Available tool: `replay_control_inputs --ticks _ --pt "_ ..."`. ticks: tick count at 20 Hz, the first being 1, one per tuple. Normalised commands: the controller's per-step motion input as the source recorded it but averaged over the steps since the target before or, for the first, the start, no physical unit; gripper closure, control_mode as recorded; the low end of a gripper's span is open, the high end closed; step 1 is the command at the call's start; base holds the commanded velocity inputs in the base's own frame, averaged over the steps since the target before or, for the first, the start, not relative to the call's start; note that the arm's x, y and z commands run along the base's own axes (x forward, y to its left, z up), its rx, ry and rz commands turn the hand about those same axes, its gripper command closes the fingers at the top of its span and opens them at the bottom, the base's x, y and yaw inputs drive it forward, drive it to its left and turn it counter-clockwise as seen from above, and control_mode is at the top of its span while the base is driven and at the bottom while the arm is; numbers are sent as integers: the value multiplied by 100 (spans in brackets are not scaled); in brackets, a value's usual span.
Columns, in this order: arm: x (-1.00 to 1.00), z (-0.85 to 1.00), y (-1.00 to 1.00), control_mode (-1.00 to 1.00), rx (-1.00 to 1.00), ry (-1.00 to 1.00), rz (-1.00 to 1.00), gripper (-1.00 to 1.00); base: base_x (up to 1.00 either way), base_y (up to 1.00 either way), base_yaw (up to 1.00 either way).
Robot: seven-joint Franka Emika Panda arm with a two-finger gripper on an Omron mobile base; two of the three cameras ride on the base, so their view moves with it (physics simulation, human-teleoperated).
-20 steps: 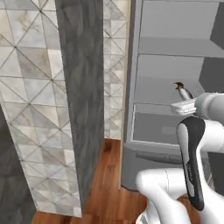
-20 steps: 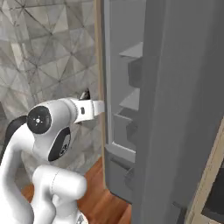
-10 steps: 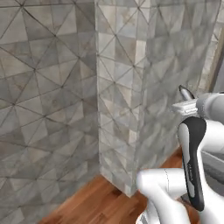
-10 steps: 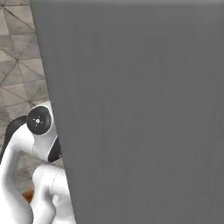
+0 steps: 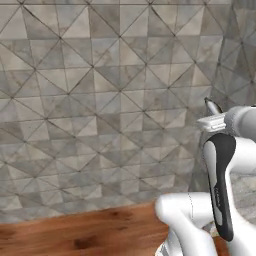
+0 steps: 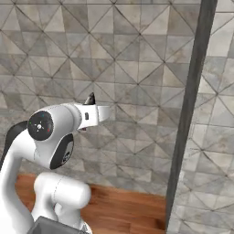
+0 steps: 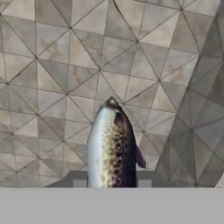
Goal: Take the fish out of the fridge, briefly rinse it in the sink, and place it on the tray next to the sink.
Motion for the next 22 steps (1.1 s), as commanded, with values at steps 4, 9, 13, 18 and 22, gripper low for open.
replay_control_inputs --ticks 4,9,13,18,22 --pt "0 0 0 100 0 0 0 100 -13 0 98" --pt "0 0 0 100 0 0 0 100 -11 0 97" --pt "0 0 0 100 0 0 0 100 -10 0 97" --pt "0 0 0 100 0 0 0 100 -9 0 98" --pt "0 0 0 100 0 0 0 100 -7 0 98"
